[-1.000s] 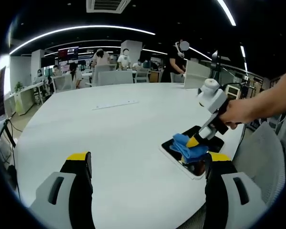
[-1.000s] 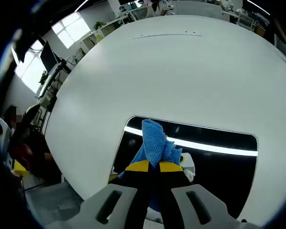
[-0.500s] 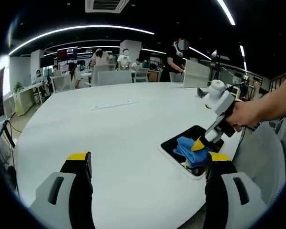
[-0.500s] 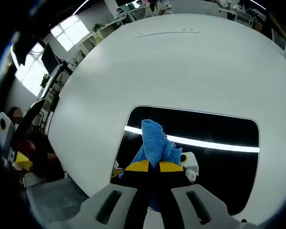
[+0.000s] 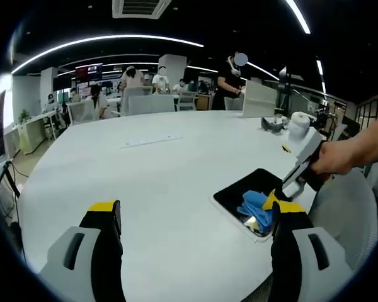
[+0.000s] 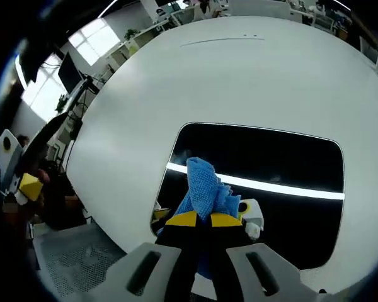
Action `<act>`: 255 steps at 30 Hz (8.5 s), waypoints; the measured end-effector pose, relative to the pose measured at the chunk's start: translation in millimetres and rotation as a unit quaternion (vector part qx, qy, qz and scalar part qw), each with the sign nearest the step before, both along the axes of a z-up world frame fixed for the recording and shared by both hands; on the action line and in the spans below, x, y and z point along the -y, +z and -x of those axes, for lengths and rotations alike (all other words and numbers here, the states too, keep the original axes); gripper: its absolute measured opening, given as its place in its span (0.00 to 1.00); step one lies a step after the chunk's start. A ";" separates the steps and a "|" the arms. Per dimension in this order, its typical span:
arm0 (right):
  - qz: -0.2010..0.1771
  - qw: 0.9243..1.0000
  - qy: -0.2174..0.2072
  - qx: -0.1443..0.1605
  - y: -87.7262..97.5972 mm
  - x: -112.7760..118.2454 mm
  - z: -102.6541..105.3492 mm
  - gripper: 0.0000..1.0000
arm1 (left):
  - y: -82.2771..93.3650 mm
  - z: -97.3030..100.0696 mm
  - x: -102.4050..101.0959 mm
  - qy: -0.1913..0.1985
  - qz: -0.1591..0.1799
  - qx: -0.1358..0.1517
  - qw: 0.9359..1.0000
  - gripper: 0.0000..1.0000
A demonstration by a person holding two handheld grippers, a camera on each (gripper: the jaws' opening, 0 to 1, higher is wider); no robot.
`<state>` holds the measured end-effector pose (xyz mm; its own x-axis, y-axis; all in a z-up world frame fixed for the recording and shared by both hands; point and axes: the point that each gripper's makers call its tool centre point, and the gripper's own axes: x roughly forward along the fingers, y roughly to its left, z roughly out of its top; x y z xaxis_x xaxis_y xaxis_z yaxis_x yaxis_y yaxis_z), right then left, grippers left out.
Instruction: Wipe the mirror surface with the cleaning cloth until all visible marks leave the cleaned area.
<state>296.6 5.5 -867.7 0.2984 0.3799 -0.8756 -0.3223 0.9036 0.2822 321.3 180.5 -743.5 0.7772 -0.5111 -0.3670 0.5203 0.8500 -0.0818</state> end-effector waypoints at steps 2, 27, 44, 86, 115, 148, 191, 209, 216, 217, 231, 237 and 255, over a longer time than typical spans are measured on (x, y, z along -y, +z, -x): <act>0.000 1.000 0.002 -0.001 0.1 -0.7 2.7 0.00 | 0.8 -0.7 -1.3 0.005 0.001 0.002 1.000 0.99; -0.002 1.000 0.008 -0.005 0.2 -2.6 16.0 0.00 | 5.4 0.1 -11.5 0.020 0.008 0.008 1.000 0.99; -0.007 1.000 0.009 -0.007 -0.1 -2.9 18.6 0.00 | 5.9 -0.6 -10.6 0.022 0.008 0.009 1.000 0.99; -0.006 1.000 0.001 -0.009 0.2 20.5 17.1 0.00 | 5.9 -0.5 0.3 0.004 -0.003 0.005 1.000 0.99; -0.002 1.000 -0.001 -0.004 0.0 20.4 3.3 0.00 | 1.5 2.8 1.6 0.005 -0.001 0.001 1.000 0.99; 0.018 1.000 0.012 0.009 -0.2 19.4 -37.9 0.00 | -6.0 7.9 -1.0 0.006 -0.006 -0.008 1.000 0.99; 0.035 0.999 0.010 0.024 -0.1 15.7 -97.8 0.00 | -2.0 7.4 -9.4 0.011 -0.015 -0.008 1.000 0.99; 0.031 0.999 0.016 0.023 -0.3 22.1 -96.3 0.00 | -1.3 0.8 -6.9 0.018 -0.008 -0.007 1.000 0.99; 0.034 0.999 0.014 0.023 -0.6 30.7 -96.8 0.00 | -3.7 3.4 -8.5 0.022 -0.008 -0.009 1.000 0.99; 0.035 0.999 0.014 0.023 -0.6 31.8 -96.8 0.00 | -3.8 3.7 -8.6 0.023 -0.007 -0.009 1.000 0.99; 0.049 0.999 0.002 0.021 -0.3 56.2 -96.4 0.00 | -1.4 4.1 -9.8 0.025 -0.006 -0.005 1.000 0.99; 0.051 0.998 0.001 0.021 -0.6 57.0 -96.4 0.00 | -0.9 2.8 -8.1 0.022 -0.005 -0.004 1.000 0.99; 0.052 0.998 -0.009 0.026 -0.5 57.1 -91.3 0.00 | 2.0 -0.2 -7.1 0.020 -0.005 0.000 1.000 0.99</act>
